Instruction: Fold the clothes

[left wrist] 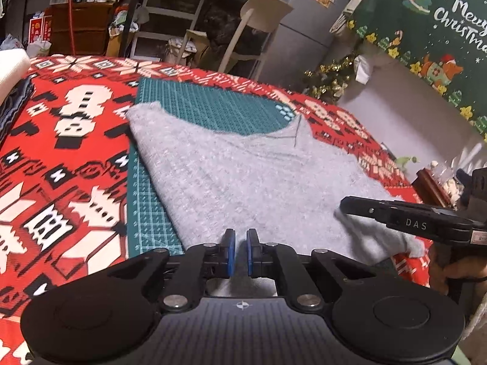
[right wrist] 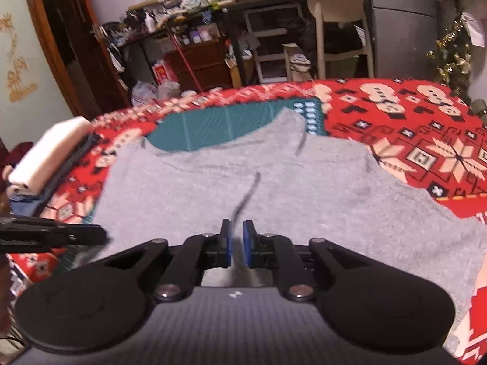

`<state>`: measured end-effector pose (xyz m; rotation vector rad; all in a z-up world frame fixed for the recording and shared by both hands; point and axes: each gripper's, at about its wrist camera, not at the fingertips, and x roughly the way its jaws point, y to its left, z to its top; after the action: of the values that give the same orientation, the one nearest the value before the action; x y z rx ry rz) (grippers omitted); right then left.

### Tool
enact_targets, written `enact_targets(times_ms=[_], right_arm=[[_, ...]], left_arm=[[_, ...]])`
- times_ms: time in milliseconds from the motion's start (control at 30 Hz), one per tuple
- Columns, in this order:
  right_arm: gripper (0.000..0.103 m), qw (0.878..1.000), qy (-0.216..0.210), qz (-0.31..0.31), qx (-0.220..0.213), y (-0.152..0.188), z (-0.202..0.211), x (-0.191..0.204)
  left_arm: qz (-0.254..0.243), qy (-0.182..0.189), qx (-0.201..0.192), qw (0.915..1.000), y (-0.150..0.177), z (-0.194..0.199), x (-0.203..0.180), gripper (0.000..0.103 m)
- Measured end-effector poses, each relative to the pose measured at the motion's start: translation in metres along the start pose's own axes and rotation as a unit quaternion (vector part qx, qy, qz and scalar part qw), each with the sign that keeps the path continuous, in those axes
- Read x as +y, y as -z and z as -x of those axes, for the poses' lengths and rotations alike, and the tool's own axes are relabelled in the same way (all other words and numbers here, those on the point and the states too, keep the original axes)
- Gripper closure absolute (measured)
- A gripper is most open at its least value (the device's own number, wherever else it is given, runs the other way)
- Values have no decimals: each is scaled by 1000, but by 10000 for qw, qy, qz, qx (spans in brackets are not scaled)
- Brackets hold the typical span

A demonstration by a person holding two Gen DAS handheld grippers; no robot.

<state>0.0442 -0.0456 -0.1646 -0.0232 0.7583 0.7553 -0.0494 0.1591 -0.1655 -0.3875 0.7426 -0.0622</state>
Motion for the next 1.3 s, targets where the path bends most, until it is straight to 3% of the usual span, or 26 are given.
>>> enact_targets(times_ms=[200,433,500,567,633,700,767,833,900,967,1100,1300], right_arm=[[93,9979,-520,368,117,3,-7,41],[95,9983,-209,424,351,20,-6,35],[75,9978,-80,556,353,21,0,34],[65,9974,-58,631,334,23,6,34],[58,9973,-35,668,300,23,11,36],[31,9971,69,711,276,25,11,39],[20,9967,173,753,252,26,11,41],[18,9962,276,760,319,28,9,43],[7,9953,382,792,411,30,5,43],[1,9940,488,852,486,32,2,43],[1,9909,695,985,607,35,-4,45],[1,9916,762,871,583,35,-3,46]], left_arm=[[-243,190,85,9995,3,-5,-16,97],[-377,21,162,9992,17,-3,-15,96],[-404,-8,131,9991,17,1,-18,89],[-458,-71,51,9989,18,5,-23,67],[-579,-128,-63,9982,19,9,-29,58],[-652,-143,-49,9978,20,7,-32,48],[-654,-183,34,9977,22,2,-32,42],[-709,-215,34,9972,23,0,-32,41],[-741,-175,20,9971,23,-1,-32,35],[-714,-96,51,9974,23,-2,-32,21],[-741,-49,145,9971,23,-6,-37,12],[-361,63,231,9991,21,-6,-34,2]])
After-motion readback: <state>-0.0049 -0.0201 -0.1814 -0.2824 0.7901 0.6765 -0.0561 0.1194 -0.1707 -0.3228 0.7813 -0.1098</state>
